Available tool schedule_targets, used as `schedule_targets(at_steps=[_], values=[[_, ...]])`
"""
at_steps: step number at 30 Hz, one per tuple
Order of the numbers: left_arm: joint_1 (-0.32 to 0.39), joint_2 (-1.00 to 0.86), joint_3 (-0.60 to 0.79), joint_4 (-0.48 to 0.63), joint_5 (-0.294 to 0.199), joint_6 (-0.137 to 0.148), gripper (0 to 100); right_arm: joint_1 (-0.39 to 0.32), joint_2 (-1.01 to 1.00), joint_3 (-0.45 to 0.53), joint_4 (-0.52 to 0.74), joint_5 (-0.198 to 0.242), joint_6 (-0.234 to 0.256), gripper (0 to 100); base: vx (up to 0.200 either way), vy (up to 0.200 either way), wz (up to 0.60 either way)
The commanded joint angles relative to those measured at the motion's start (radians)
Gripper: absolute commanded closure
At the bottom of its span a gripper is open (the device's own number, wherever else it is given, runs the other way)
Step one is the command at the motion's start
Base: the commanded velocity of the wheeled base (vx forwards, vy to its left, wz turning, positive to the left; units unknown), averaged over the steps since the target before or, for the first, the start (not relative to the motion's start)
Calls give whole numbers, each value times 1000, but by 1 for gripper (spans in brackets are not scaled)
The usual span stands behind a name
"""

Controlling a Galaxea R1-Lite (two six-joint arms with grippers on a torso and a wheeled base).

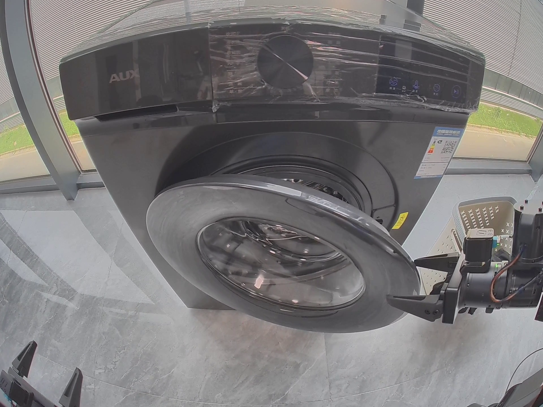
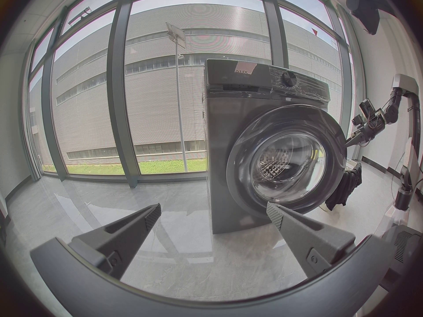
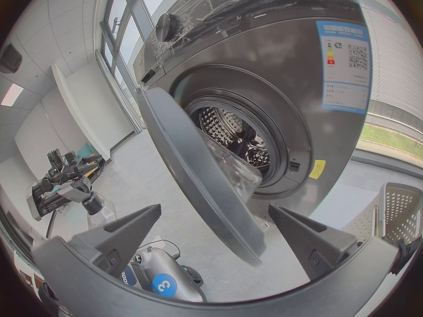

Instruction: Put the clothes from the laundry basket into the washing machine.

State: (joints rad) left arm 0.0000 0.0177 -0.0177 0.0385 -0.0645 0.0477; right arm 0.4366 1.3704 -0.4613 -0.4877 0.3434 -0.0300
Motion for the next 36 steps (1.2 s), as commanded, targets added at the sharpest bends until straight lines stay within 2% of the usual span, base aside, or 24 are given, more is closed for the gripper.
schedule_targets(at_steps=[1, 9, 14, 17, 22, 26, 29, 36], values=[[0, -18, 18, 0, 0, 0, 0, 7, 10, 9, 0, 2, -2, 0, 0, 0, 0], [0, -18, 18, 0, 0, 0, 0, 88, -88, 95, 1, 17, 10, 0, 0, 0, 0], [0, -18, 18, 0, 0, 0, 0, 80, -108, 95, 0, 25, 30, 0, 0, 0, 0], [0, -18, 18, 0, 0, -2, 0, 63, -82, 58, 0, 25, 36, 0, 0, 0, 0], [0, -18, 18, 0, 0, -2, 0, 76, -5, 33, -2, 25, 39, 0, 0, 0, 0], [0, -18, 18, 0, 0, -2, 0, 106, 25, 44, -15, 31, 42, 0, 0, 0, 0], [0, -18, 18, 0, -1, -2, 0, 133, 15, 69, -35, 55, 44, 0, 0, 0, 0], [0, -18, 18, 0, 0, -2, 0, 114, -10, 67, -43, 58, 41, 0, 0, 0, 0]])
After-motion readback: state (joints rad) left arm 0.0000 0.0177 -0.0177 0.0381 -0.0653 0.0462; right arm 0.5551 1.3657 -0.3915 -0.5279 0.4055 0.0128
